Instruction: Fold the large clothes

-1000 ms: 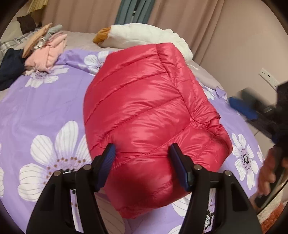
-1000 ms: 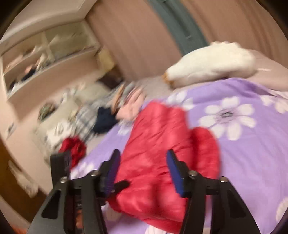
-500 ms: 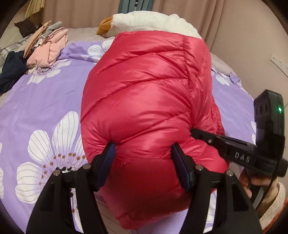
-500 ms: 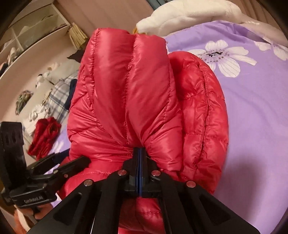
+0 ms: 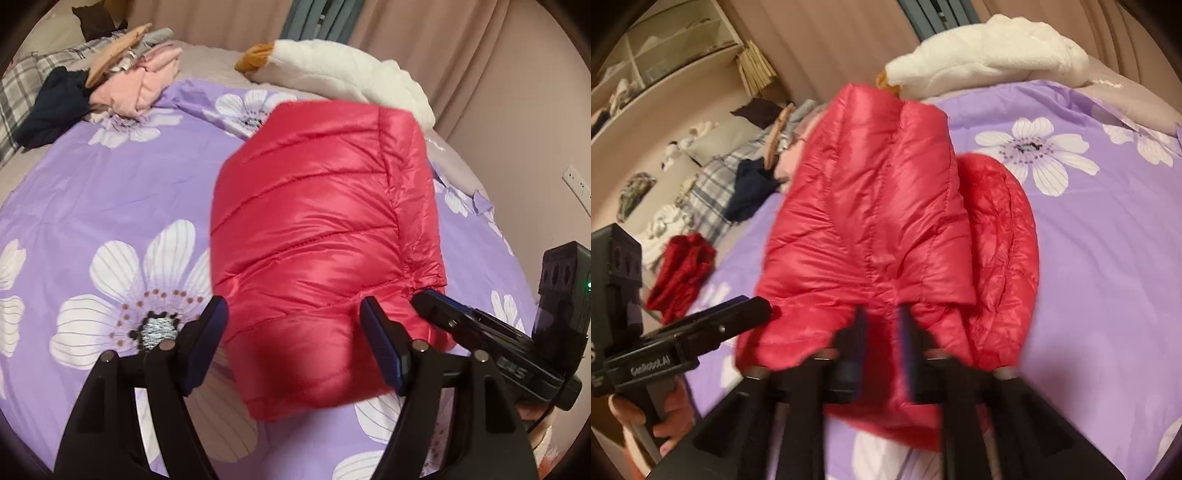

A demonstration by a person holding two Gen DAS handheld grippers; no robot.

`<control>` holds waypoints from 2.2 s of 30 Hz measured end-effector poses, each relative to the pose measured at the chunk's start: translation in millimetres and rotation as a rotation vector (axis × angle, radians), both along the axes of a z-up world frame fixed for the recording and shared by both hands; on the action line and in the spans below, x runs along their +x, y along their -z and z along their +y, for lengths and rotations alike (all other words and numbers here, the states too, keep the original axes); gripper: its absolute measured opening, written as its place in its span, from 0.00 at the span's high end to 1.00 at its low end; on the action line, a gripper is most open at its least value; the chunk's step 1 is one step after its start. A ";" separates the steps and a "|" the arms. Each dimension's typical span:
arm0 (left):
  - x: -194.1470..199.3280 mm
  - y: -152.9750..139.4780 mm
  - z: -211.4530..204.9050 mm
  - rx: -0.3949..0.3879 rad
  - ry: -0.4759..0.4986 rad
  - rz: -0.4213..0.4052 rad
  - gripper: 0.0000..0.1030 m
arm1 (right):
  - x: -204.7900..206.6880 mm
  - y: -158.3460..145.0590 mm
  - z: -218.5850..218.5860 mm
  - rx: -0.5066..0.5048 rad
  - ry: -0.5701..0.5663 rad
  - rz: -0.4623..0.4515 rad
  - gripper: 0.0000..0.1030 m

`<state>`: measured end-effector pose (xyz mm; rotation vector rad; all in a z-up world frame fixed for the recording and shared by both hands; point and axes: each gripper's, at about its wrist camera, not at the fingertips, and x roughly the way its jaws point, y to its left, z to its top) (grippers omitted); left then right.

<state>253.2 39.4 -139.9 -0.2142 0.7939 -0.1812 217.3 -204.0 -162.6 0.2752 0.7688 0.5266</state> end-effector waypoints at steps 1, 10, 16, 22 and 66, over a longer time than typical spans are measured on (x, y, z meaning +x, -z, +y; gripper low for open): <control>-2.9 -2.3 -1.0 0.017 -0.004 -0.014 0.26 | -1.4 -0.3 0.9 0.019 -0.020 -0.004 0.32; -26.8 -32.9 6.1 0.026 -0.011 -0.086 0.18 | -23.2 -36.5 7.4 -0.009 -0.043 -0.078 0.26; -43.4 -54.7 28.1 0.037 -0.127 -0.165 0.04 | -24.7 -46.2 -7.2 -0.012 0.033 -0.085 0.14; -70.4 -74.2 27.6 -0.048 -0.049 -0.170 0.00 | -47.3 -77.8 -24.9 -0.005 0.083 -0.072 0.14; -160.6 -129.0 37.3 -0.104 -0.101 -0.391 0.00 | -145.6 -133.8 -28.7 -0.078 0.151 -0.313 0.01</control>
